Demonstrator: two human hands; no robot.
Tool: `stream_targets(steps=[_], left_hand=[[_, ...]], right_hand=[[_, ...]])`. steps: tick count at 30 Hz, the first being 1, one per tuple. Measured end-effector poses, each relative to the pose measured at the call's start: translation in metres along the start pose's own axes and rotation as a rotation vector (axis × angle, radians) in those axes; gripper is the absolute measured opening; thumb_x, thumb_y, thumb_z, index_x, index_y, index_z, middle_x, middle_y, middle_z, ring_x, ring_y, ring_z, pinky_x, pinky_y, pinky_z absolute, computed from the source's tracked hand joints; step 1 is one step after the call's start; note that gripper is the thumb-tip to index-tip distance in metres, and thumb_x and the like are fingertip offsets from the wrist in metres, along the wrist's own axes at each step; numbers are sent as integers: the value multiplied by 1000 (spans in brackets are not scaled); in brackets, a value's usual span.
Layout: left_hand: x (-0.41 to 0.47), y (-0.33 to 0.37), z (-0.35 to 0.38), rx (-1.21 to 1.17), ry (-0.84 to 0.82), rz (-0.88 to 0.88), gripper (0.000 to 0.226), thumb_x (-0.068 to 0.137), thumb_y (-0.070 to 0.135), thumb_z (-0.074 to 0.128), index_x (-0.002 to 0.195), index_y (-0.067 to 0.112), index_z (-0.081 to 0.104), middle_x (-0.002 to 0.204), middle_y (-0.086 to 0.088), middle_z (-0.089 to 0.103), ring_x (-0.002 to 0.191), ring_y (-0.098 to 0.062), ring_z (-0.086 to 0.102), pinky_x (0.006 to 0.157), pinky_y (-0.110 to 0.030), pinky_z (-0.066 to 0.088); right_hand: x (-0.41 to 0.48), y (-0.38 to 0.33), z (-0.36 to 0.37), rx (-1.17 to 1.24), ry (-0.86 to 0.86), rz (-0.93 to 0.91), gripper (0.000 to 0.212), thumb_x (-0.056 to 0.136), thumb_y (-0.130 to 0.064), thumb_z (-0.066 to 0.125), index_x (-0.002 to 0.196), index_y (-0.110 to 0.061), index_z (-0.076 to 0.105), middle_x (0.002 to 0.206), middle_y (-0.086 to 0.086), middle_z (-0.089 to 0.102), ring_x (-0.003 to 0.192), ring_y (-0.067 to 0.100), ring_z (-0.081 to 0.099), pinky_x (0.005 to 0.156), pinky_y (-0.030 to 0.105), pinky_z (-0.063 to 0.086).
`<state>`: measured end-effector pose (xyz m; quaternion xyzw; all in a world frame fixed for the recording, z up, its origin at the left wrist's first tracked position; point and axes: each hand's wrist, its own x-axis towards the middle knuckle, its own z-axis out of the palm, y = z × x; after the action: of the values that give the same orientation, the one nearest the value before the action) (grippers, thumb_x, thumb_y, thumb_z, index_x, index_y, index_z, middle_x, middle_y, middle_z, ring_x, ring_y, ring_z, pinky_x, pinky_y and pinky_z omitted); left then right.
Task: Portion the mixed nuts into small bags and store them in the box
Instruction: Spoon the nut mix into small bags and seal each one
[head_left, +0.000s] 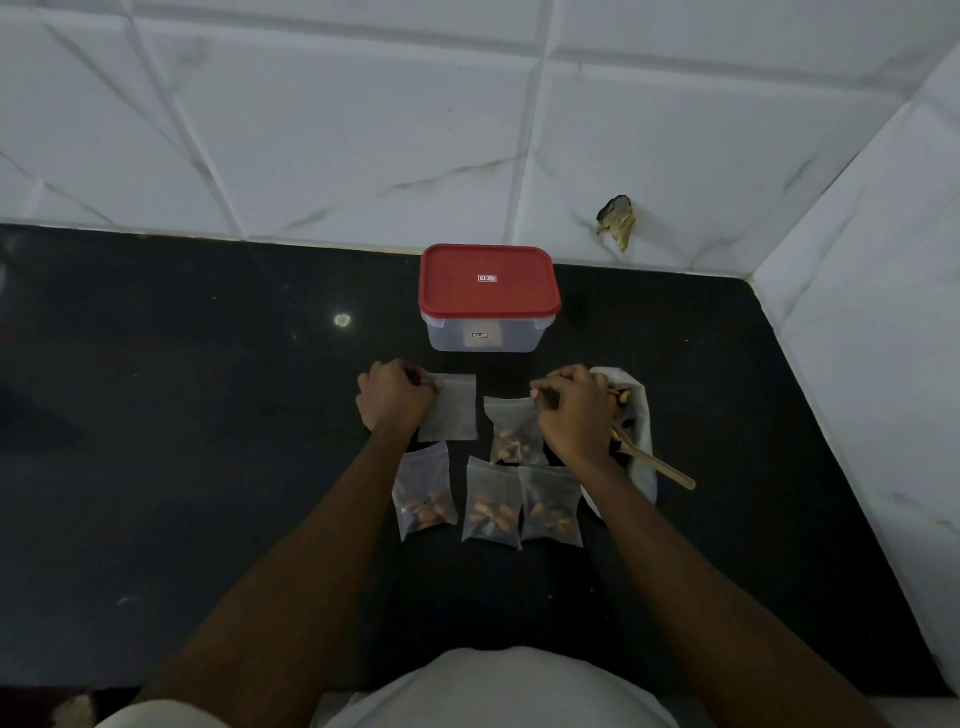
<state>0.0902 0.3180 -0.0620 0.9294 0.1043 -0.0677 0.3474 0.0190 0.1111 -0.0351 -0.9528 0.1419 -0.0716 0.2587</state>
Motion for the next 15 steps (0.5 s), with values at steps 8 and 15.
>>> stream_targets(steps=[8, 15], left_hand=[[-33, 34, -19, -342, -283, 317, 19, 85, 15, 72, 101, 18, 65, 96, 3, 68, 93, -9, 66, 84, -26, 53], [-56, 61, -30, -157, -328, 650, 32, 86, 9, 70, 116, 17, 62, 95, 5, 70, 93, -4, 66, 94, -28, 51]], right_hand=[[-2, -7, -15, 353, 16, -97, 18, 90, -21, 68, 107, -25, 73, 108, -3, 64, 105, 13, 58, 93, 33, 48], [-22, 0, -34, 401, -121, -198, 15, 93, -22, 65, 105, -18, 74, 97, -4, 70, 92, 7, 64, 82, 33, 54]])
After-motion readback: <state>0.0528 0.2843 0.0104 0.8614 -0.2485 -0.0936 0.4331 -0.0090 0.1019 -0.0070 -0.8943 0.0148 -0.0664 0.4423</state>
